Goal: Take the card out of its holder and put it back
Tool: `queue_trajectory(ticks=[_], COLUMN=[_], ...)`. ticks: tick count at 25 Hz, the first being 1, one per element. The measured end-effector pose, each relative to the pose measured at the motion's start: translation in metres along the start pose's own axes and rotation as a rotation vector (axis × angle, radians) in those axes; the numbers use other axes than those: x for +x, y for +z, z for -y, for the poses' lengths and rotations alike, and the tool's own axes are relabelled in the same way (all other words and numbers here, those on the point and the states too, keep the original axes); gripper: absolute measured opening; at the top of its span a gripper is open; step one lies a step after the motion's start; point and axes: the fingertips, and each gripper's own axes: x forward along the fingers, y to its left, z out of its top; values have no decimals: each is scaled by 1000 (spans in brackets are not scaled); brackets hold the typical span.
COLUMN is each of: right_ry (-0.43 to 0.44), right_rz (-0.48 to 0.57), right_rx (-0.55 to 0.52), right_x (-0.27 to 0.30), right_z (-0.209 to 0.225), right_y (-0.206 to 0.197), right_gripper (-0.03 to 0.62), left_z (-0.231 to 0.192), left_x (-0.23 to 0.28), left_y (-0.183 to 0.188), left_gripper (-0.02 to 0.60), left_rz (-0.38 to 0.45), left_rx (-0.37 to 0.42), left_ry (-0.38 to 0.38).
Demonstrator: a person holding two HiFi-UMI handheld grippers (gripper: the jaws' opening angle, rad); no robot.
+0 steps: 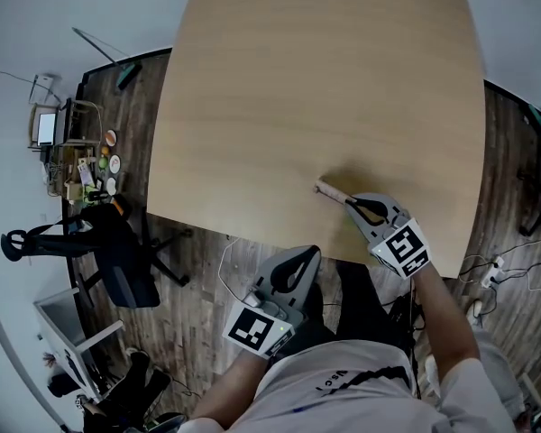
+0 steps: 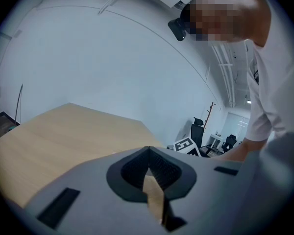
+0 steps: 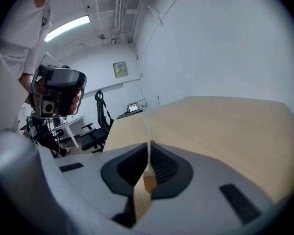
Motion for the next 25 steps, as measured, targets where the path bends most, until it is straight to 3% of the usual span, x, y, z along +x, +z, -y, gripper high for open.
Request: queue_trajectory(ticks=[13,25], right_ry=[-57,-152], right_rz=[121,210], right_rx=[9,32], right_x=[-36,-83], right_z=[4,-37], right_y=[64,146], right_gripper=[26,26], left_z=[6,24], left_x=[-18,-44], left_y=[12,52], left_gripper=[12,12], left_rz=[44,113], left_rx=[19,63], left_ry=[-39,-114])
